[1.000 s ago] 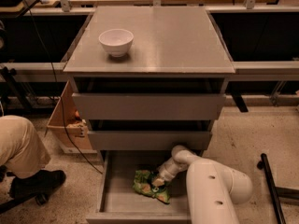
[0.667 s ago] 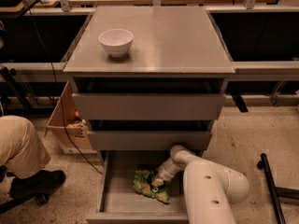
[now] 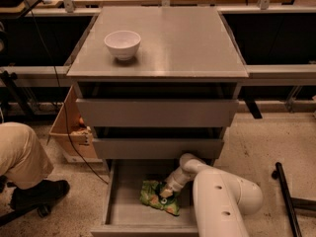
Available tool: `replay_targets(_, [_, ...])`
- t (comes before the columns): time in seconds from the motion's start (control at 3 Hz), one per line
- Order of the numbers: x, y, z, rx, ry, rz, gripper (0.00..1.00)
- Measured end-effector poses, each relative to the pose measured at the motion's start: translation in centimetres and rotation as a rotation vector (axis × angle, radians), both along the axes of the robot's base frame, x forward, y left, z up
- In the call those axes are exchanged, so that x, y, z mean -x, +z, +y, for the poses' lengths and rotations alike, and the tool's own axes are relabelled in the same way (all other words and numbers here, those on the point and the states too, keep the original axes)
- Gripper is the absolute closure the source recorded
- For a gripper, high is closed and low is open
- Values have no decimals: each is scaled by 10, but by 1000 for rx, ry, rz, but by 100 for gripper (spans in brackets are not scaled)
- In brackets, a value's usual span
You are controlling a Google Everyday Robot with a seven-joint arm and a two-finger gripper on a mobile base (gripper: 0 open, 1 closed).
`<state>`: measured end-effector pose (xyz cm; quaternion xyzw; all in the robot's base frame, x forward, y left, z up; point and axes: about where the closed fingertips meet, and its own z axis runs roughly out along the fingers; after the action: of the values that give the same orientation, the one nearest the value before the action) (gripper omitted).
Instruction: Pick green rice chip bag from bottom drawer and place on counter
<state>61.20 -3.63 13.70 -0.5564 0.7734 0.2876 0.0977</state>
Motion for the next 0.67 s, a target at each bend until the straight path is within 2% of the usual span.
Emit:
replay_targets(0.33, [0, 2, 0, 0, 0, 0, 63])
replay_targets(0.67, [-4, 27, -4, -22, -2, -78, 86])
